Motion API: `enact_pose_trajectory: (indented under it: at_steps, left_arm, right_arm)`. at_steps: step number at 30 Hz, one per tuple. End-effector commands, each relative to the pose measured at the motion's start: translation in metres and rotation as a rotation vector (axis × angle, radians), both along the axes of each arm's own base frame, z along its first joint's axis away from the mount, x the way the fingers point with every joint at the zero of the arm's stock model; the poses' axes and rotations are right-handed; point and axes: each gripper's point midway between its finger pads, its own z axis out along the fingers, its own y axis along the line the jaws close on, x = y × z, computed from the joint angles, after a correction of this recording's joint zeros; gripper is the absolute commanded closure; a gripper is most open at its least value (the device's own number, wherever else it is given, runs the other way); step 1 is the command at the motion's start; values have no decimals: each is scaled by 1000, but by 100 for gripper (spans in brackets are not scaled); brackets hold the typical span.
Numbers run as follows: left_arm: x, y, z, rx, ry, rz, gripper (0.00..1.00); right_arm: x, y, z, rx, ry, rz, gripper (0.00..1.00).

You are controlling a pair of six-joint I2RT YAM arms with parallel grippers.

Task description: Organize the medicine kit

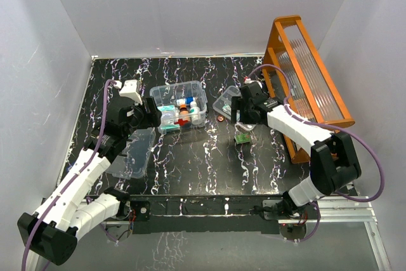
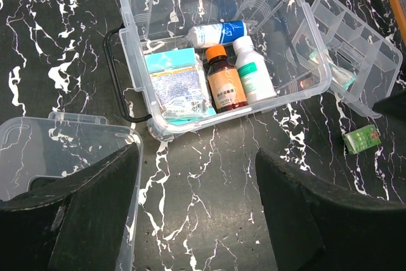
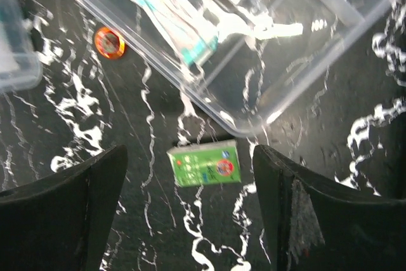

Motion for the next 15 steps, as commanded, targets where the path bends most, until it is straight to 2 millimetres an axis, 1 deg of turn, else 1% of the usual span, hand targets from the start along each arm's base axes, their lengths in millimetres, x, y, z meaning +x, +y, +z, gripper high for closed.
enact_pose_trajectory:
  at_steps: [1,3,5,9,15]
  left_arm:
    - [4,-1,15,-28,-54,-1,27]
    - [5,-3,13,-29,-51,-5,27]
    - [6,-4,12,-29,-46,-11,27]
    - [7,-5,10,-23,-44,-18,27]
    - [8,-6,9,-21,-44,-21,27]
  right_arm:
    - [-16,-11,-4,4,-5,-80,16]
    - [-27,-10,-14,14,22,-58,8]
    - [-32,-9,-20,15,33,-38,4]
    - [-36,-6,-28,14,52,10,4]
    - [-34,2,-41,-17,78,82,5]
